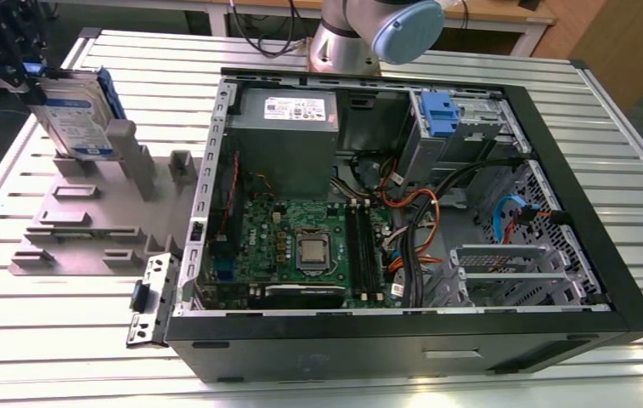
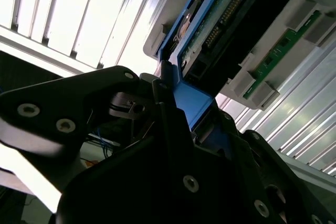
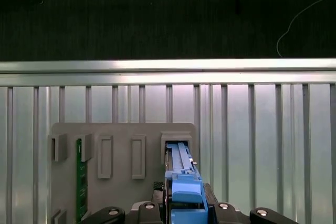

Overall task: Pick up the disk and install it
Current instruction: 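Pick up the disk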

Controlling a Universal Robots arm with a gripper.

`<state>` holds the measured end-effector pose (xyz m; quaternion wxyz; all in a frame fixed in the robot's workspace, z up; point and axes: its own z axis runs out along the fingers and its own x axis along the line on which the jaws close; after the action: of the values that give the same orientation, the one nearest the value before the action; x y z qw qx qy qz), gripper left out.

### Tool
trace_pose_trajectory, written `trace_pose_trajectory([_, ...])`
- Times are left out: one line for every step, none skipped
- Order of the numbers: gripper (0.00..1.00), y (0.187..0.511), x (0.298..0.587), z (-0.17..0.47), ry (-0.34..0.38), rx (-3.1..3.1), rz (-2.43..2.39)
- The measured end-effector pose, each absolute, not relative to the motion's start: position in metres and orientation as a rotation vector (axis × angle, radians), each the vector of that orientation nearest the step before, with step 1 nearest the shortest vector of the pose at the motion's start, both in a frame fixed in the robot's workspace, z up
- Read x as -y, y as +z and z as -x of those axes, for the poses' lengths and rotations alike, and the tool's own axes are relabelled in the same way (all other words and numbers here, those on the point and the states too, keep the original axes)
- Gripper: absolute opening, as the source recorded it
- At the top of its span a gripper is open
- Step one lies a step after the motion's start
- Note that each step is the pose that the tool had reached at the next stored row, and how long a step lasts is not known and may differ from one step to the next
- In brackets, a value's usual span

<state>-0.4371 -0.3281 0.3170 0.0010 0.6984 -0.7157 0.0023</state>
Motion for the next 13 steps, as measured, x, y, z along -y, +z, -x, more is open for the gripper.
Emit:
trace_pose_trajectory([0.36,0.3172,0.3281,0.4371,0.008,2.247,-2.193])
trace_pose_trajectory([0.36,0.3174,0.3281,0.437,0.008,2.247,-2.193])
trace_pose_trajectory([0.36,0.3178,0.3281,0.437,0.008,2.247,-2.193])
trace_pose_trajectory([0.36,0.3181,0.3281,0.437,0.008,2.247,-2.193])
trace_pose_trajectory([0.36,0.3184,0.3281,0.4371,0.008,2.247,-2.192])
trace_pose_trajectory([0.36,0.3186,0.3281,0.4371,0.008,2.247,-2.192])
trace_pose_trajectory([0.36,0.3187,0.3281,0.4371,0.009,2.247,-2.192])
trace_pose_trajectory([0.36,0.3189,0.3281,0.4371,0.009,2.246,-2.192])
trace_pose_trajectory([0.36,0.319,0.3281,0.4371,0.009,2.246,-2.192])
trace_pose_trajectory([0.36,0.319,0.3281,0.4371,0.009,2.246,-2.192])
trace_pose_trajectory([0.36,0.3189,0.3281,0.4371,0.009,2.246,-2.192])
trace_pose_trajectory([0.36,0.3189,0.3281,0.4371,0.009,2.246,-2.192])
trace_pose_trajectory([0.36,0.319,0.3281,0.4371,0.009,2.246,-2.192])
